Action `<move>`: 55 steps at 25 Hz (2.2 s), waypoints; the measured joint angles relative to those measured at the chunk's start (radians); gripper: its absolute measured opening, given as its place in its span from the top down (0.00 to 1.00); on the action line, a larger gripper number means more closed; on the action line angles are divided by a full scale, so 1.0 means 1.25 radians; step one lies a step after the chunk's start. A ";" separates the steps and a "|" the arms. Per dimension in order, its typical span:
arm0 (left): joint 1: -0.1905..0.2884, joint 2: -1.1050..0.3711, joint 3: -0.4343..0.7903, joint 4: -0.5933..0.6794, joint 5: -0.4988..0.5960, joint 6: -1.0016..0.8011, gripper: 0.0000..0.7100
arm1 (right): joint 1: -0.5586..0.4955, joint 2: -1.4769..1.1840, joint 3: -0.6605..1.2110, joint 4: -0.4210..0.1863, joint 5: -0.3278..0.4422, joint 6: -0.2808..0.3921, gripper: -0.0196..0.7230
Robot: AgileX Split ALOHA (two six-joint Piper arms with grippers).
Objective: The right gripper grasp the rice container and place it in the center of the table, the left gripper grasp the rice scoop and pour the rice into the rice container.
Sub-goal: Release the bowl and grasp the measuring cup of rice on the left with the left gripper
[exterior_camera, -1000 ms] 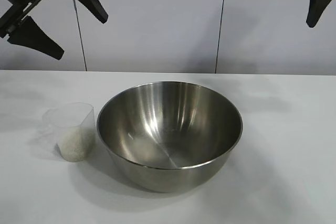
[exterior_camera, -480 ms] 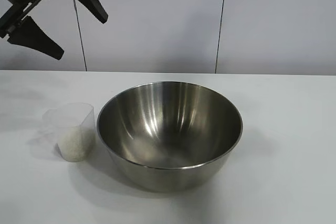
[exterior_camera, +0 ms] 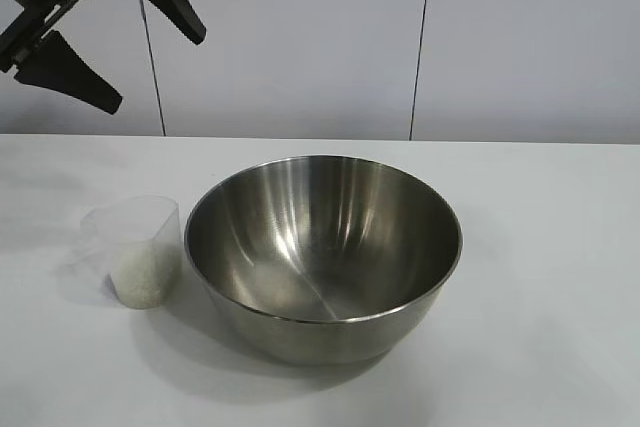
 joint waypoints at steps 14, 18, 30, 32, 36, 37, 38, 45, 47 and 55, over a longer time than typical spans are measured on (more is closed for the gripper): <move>0.000 0.000 0.000 0.000 -0.002 0.000 0.03 | 0.000 -0.347 0.357 0.002 0.005 0.010 0.14; 0.000 0.000 0.000 0.000 -0.002 0.000 0.03 | 0.000 -0.346 0.455 0.015 -0.009 0.006 0.14; 0.000 0.000 0.000 0.001 -0.009 0.000 0.03 | 0.002 -0.346 0.468 0.058 -0.061 -0.009 0.14; 0.000 0.000 0.000 0.001 -0.012 0.000 0.03 | 0.011 -0.346 0.468 0.069 -0.067 -0.009 0.14; 0.000 0.000 0.000 0.001 -0.014 0.000 0.03 | 0.011 -0.346 0.468 0.089 -0.072 -0.009 0.14; 0.000 0.000 0.000 0.001 -0.014 0.000 0.03 | 0.011 -0.346 0.468 0.089 -0.072 -0.009 0.14; 0.000 0.000 0.000 0.001 -0.014 0.000 0.03 | 0.011 -0.346 0.468 0.091 -0.072 -0.009 0.14; 0.000 0.000 0.000 0.001 -0.014 0.000 0.03 | 0.011 -0.346 0.468 0.096 -0.072 -0.009 0.14; 0.000 0.000 0.000 0.001 -0.014 0.000 0.03 | 0.011 -0.346 0.468 0.096 -0.072 -0.009 0.14; 0.000 0.000 0.000 0.001 -0.020 0.000 0.03 | 0.011 -0.346 0.468 0.105 -0.078 -0.009 0.14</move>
